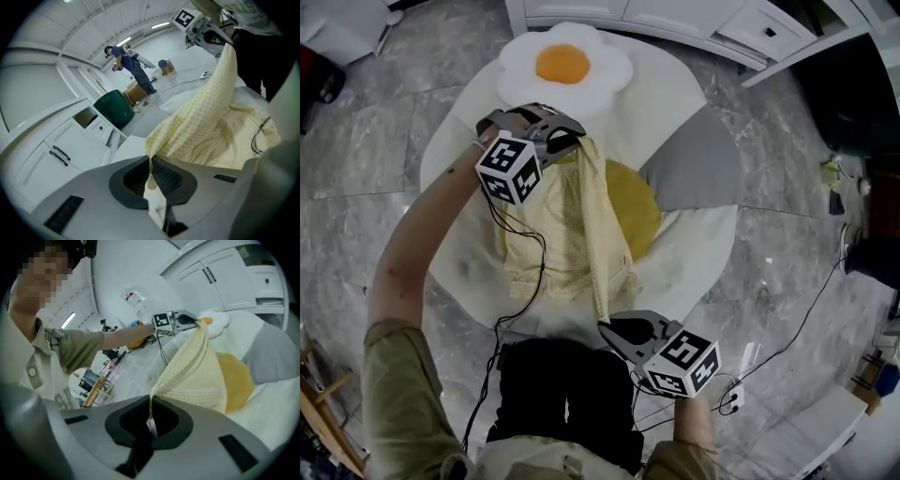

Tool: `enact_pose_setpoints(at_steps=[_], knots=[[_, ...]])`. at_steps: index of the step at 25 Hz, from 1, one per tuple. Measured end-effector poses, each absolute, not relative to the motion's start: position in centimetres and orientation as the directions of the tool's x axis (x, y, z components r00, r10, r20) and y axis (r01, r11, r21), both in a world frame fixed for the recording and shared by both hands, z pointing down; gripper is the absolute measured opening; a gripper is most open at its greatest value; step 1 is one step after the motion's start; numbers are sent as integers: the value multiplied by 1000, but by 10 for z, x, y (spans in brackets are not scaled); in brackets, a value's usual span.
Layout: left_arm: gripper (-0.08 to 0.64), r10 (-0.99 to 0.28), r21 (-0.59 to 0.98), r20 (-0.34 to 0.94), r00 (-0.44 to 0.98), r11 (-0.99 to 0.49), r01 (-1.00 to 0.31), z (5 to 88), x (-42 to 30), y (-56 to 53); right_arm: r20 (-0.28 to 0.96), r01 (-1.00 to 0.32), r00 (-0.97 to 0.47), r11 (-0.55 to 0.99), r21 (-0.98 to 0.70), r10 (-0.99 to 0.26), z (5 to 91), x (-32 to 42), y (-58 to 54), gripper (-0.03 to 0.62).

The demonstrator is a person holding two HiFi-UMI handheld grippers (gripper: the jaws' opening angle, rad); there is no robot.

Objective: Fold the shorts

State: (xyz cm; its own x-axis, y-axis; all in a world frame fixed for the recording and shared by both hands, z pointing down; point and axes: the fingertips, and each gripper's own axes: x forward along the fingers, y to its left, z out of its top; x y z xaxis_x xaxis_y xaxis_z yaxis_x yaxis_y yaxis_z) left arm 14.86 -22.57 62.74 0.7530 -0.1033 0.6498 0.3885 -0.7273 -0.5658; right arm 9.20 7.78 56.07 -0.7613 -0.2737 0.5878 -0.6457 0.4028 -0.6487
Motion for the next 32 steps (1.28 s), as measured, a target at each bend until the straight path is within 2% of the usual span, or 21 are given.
enact_pose_setpoints(at_steps=[5, 12, 15, 20, 21, 22, 24, 25, 32], knots=[[29, -114, -626, 681, 724, -603, 495, 637, 104, -223, 584, -587, -795, 447, -675, -163, 577, 29, 77, 28], [29, -141, -537, 798, 586, -609, 584, 679, 39, -231, 570, -485, -822, 513, -708, 10, 620, -46, 67, 29], [29, -164, -505, 821, 547, -654, 563, 705, 23, -237, 556, -466, -831, 510, -723, 29, 631, -53, 61, 29], [34, -180, -453, 832, 524, -767, 455, 739, 12, -242, 514, -453, -858, 509, -732, -25, 629, -41, 53, 29], [84, -175, -424, 842, 510, -800, 424, 742, 3, -244, 514, -455, -857, 517, -725, -33, 628, -40, 52, 29], [182, -170, -394, 852, 495, -831, 392, 742, -7, -247, 519, -460, -854, 524, -717, -39, 629, -39, 53, 29], [232, -163, -344, 873, 460, -874, 342, 738, -35, -253, 532, -470, -846, 529, -707, -39, 632, -42, 55, 29], [282, -159, -320, 886, 435, -889, 327, 735, -51, -255, 538, -473, -842, 530, -704, -37, 633, -45, 56, 29], [302, -170, -242, 948, 271, -935, 261, 684, -186, -258, 598, -502, -801, 575, -646, -27, 654, -80, 49, 29]])
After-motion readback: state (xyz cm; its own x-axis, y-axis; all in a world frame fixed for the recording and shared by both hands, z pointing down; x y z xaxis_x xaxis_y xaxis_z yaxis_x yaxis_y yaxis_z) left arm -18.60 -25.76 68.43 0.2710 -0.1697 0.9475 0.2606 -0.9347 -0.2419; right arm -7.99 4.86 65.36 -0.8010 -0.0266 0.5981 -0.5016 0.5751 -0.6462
